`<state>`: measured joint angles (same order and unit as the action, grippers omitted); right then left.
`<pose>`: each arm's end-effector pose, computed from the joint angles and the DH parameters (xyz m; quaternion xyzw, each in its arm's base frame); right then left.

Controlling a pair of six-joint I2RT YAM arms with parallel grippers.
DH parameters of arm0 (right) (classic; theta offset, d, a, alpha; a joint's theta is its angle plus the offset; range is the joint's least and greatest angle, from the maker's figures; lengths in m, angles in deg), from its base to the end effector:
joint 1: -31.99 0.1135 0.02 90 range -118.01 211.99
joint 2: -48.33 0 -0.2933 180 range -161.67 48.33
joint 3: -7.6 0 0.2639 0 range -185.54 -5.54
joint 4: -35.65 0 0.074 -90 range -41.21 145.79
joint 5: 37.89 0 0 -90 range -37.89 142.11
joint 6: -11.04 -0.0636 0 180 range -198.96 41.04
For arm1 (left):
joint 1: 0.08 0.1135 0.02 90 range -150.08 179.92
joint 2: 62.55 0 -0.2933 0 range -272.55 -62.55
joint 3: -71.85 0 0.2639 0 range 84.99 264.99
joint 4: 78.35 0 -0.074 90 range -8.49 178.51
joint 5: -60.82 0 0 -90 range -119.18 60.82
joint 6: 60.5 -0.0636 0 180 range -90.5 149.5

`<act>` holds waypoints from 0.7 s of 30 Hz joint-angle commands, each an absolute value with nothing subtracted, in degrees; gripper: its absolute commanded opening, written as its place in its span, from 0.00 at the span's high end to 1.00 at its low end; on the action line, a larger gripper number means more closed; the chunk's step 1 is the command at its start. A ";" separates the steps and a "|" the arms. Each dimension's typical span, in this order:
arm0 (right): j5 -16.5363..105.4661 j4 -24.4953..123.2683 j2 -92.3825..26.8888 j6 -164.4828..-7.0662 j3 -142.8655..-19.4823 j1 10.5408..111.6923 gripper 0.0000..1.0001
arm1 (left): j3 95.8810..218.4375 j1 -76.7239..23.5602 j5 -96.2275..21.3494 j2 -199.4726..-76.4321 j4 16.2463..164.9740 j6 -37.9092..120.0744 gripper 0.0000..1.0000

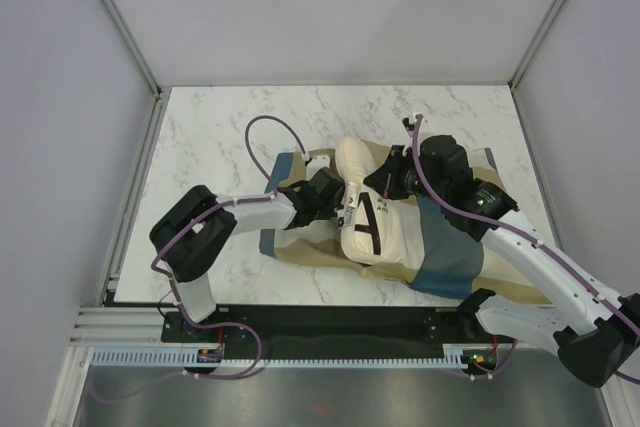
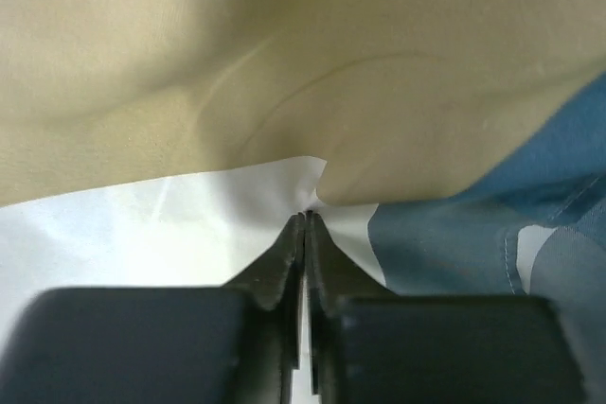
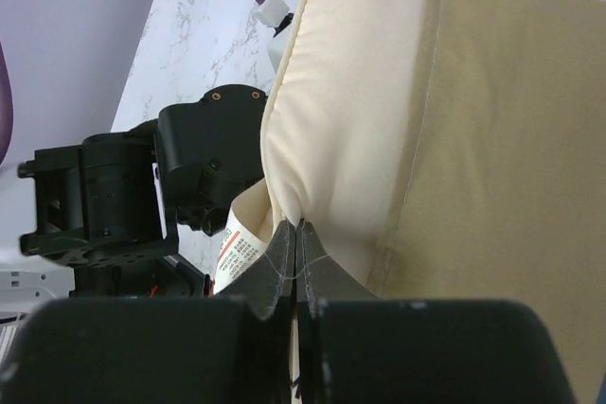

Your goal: Put the pillow into the pillowcase

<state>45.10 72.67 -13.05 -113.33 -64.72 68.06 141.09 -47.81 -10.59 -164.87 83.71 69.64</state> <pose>0.2070 0.1604 0.3608 -0.0449 0.8463 0.3471 0.4017 0.2761 -0.2736 0.1516 0.0078 0.9318 -0.1188 0.3428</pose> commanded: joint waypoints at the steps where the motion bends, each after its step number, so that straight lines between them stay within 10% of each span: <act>1: 43.84 68.04 -9.76 -114.29 -68.12 67.32 1.00 | 143.09 -47.89 -4.14 -165.56 81.57 69.41 0.97; 21: 45.69 70.33 -7.65 -110.95 -60.56 64.42 1.00 | 129.55 -46.84 -17.31 -130.59 83.85 66.77 0.98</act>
